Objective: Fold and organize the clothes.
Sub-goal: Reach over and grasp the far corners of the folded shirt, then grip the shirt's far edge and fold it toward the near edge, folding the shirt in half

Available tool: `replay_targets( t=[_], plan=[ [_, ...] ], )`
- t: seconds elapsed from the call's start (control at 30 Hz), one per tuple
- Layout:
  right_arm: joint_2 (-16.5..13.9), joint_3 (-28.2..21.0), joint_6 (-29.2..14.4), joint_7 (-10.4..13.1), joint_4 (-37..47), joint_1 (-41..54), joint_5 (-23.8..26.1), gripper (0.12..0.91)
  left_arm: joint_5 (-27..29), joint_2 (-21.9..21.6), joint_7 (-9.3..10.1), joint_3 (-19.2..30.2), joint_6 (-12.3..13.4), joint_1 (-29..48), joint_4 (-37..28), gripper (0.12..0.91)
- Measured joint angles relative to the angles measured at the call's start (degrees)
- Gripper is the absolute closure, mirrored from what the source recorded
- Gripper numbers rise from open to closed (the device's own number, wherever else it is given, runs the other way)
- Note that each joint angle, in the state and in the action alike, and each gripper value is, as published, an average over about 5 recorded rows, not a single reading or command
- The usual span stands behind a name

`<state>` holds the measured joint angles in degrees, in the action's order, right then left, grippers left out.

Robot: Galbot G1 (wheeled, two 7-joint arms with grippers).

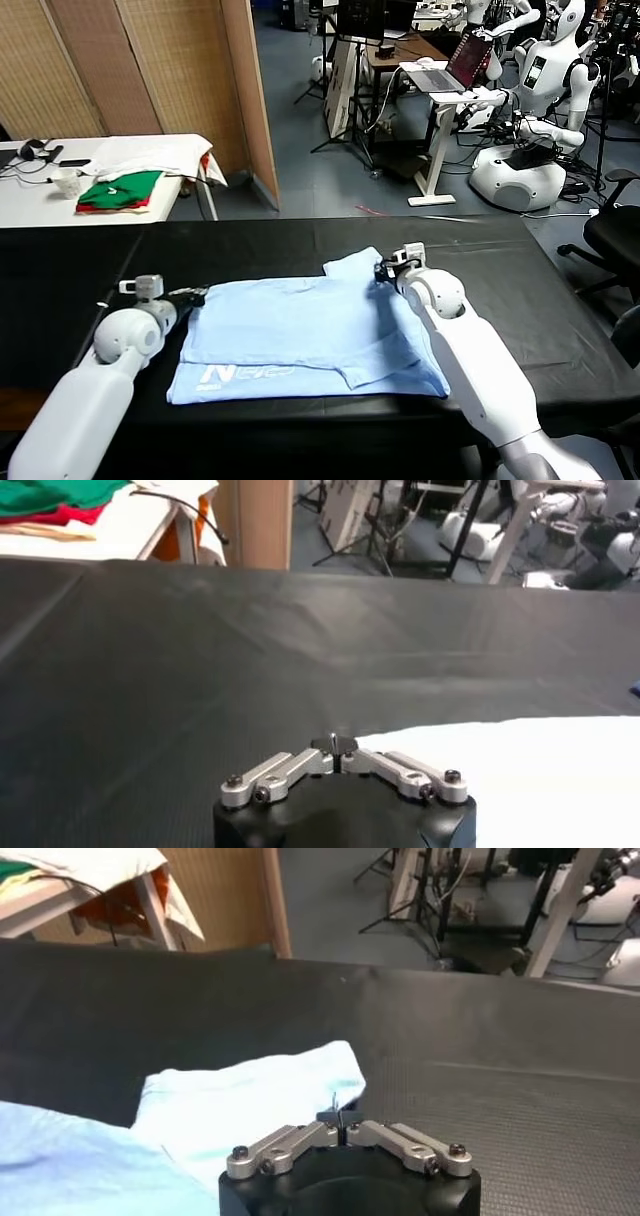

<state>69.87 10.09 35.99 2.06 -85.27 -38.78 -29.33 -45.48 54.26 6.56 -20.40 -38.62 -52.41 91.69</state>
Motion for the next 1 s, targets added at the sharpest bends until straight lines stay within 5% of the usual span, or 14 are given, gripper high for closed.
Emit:
replay_targets(
  t=[0.23,0.57,1.0],
  plan=[
    [-3.46,3.1,-0.54,-0.67,-8.75,-6.58,1.23,0.885,0.0,-1.78,0.19,-1.96,0.14,-3.01,4.55,0.885],
    [-8.1,7.03,4.93,1.48,-24.12,-18.14,2.34,0.885,0.91,-4.42,1.21,-6.37,-0.97,-10.91,14.69,0.885],
    [-8.38,8.12,6.2,2.52,-31.56,-30.34,6.23,0.885,11.14,-2.19,-0.49,-10.16,-1.7,-24.89,25.52,0.885]
  ],
)
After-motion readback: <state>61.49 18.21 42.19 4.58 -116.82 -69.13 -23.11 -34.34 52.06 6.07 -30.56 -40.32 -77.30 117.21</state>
